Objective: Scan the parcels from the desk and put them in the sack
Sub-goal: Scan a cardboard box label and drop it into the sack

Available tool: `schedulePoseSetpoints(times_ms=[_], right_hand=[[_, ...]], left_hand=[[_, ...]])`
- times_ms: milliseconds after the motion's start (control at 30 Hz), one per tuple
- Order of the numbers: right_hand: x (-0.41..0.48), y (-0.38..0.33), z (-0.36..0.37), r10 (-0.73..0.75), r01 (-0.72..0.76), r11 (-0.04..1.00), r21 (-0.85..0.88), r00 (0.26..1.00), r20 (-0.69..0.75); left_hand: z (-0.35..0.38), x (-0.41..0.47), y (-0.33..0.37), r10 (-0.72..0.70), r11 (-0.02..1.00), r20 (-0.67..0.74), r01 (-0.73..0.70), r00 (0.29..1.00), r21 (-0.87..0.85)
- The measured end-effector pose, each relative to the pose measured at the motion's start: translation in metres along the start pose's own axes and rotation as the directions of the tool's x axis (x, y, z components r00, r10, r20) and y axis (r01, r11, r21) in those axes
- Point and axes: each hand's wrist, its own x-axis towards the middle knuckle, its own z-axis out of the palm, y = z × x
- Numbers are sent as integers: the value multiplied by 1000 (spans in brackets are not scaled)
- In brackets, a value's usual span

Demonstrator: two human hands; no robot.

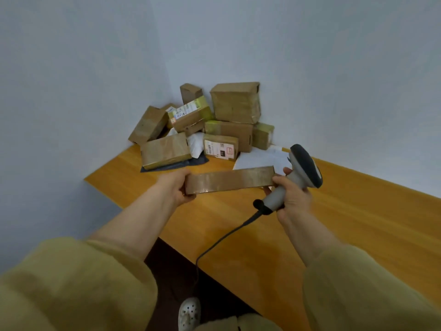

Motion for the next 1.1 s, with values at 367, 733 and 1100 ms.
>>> schedulePoseSetpoints(times_ms=[367, 733, 1100], right_hand=[[-28, -45, -55, -23, 24, 1000, -11, 996, 91], [-63, -81, -66, -131, 284, 809, -515, 941, 313], [-118, -95, -61, -79, 453, 631, -630, 845, 529]], left_hand=[[-8, -42, 12, -122, 876, 365, -73, 923, 478], [40, -44, 55, 261, 745, 429, -463, 864, 480], [70, -50, 86, 471, 419, 489, -674, 734, 609]])
